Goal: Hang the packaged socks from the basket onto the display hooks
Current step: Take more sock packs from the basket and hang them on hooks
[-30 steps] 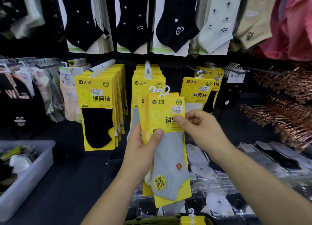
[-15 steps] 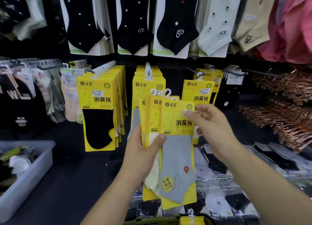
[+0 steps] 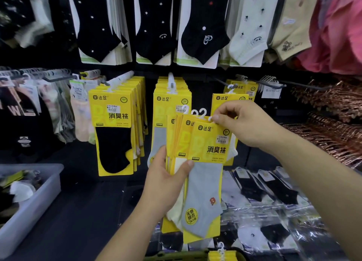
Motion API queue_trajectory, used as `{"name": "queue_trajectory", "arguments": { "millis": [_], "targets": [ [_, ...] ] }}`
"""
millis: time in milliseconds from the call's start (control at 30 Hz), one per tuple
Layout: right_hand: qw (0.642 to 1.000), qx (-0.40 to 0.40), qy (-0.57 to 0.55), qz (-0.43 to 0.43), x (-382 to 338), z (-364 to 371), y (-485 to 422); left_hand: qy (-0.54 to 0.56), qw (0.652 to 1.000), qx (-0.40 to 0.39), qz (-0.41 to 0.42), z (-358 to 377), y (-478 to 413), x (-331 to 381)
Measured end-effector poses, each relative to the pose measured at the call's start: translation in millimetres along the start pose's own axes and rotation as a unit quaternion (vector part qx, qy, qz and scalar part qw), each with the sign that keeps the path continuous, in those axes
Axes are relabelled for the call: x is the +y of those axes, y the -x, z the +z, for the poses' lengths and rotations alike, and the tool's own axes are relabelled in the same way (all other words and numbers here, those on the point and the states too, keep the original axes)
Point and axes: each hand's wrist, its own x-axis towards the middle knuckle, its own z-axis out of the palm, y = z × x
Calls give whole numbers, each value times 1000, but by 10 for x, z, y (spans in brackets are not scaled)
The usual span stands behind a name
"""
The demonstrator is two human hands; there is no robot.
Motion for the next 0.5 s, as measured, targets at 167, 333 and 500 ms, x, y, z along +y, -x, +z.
{"name": "queue_trajectory", "arguments": {
  "millis": [167, 333, 500],
  "targets": [
    [996, 89, 4, 31, 107, -107, -107, 31, 1000, -1, -2, -9, -27, 37],
    [980, 189, 5, 62, 290, -352, -316, 48, 999, 17, 8, -114, -57, 58],
    [978, 203, 17, 43, 271, -416, -500, 33, 999, 36, 16, -180, -75, 64]
  ]
}}
